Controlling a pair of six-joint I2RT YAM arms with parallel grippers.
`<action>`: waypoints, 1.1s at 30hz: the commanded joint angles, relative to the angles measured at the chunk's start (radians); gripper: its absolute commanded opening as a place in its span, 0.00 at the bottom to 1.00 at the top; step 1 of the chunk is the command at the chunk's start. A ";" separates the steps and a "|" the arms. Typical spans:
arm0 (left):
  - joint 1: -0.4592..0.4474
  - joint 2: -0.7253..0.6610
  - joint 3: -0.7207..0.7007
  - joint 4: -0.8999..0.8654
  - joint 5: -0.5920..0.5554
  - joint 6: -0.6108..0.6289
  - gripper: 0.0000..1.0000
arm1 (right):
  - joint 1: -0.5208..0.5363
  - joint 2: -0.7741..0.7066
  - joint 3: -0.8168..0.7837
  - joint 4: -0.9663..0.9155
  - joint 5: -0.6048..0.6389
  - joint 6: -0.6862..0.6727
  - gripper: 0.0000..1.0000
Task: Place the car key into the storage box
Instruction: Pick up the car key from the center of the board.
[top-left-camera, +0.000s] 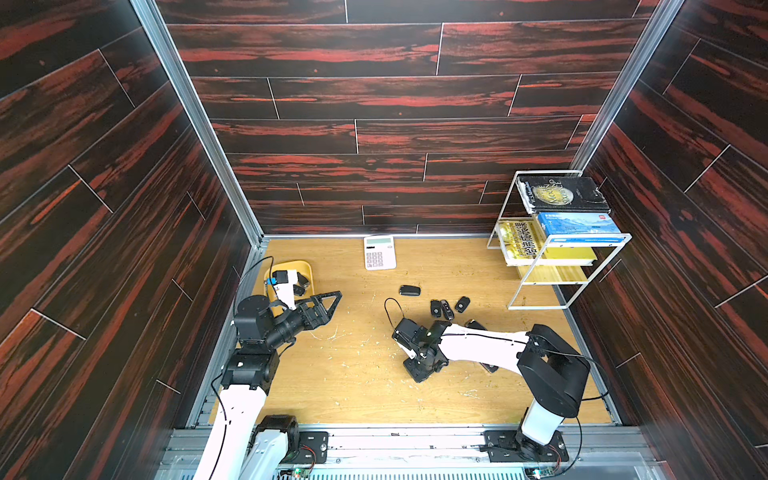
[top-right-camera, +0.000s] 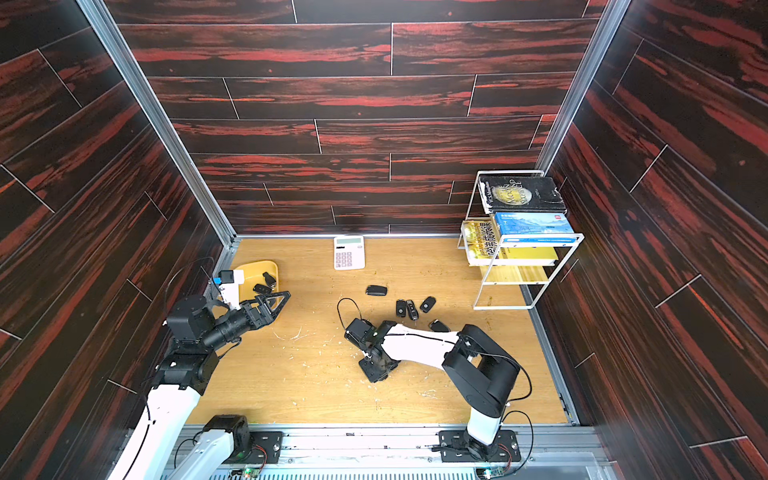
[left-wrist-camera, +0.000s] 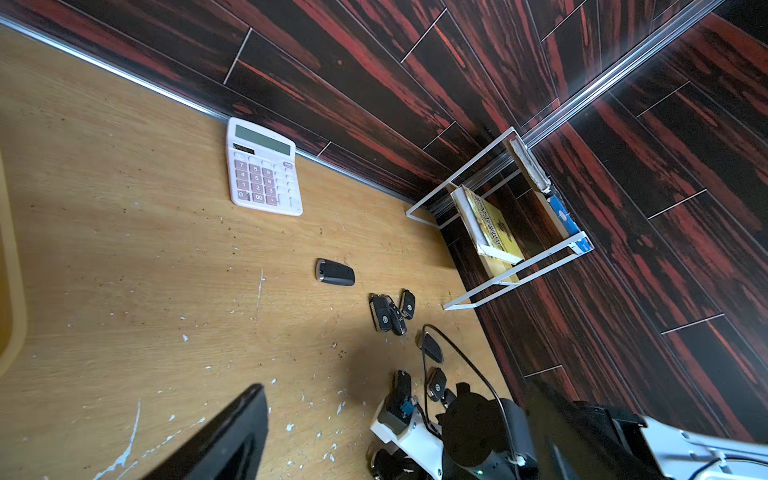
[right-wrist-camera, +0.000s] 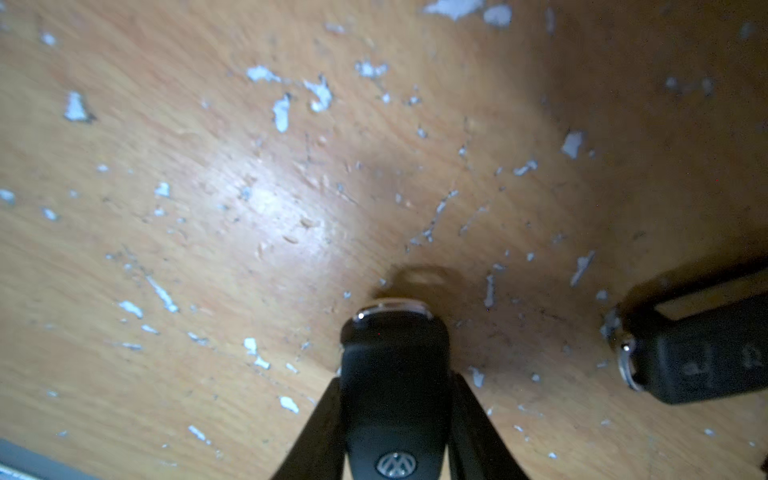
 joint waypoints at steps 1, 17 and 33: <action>-0.013 0.018 0.003 0.128 0.022 -0.052 1.00 | 0.000 -0.010 0.025 -0.026 0.009 0.013 0.32; -0.083 0.192 0.037 0.196 0.054 -0.041 1.00 | -0.283 0.002 0.300 -0.015 -0.216 -0.039 0.32; -0.388 0.181 -0.099 0.267 -0.397 0.045 1.00 | -0.397 0.183 0.639 -0.107 -0.335 -0.036 0.31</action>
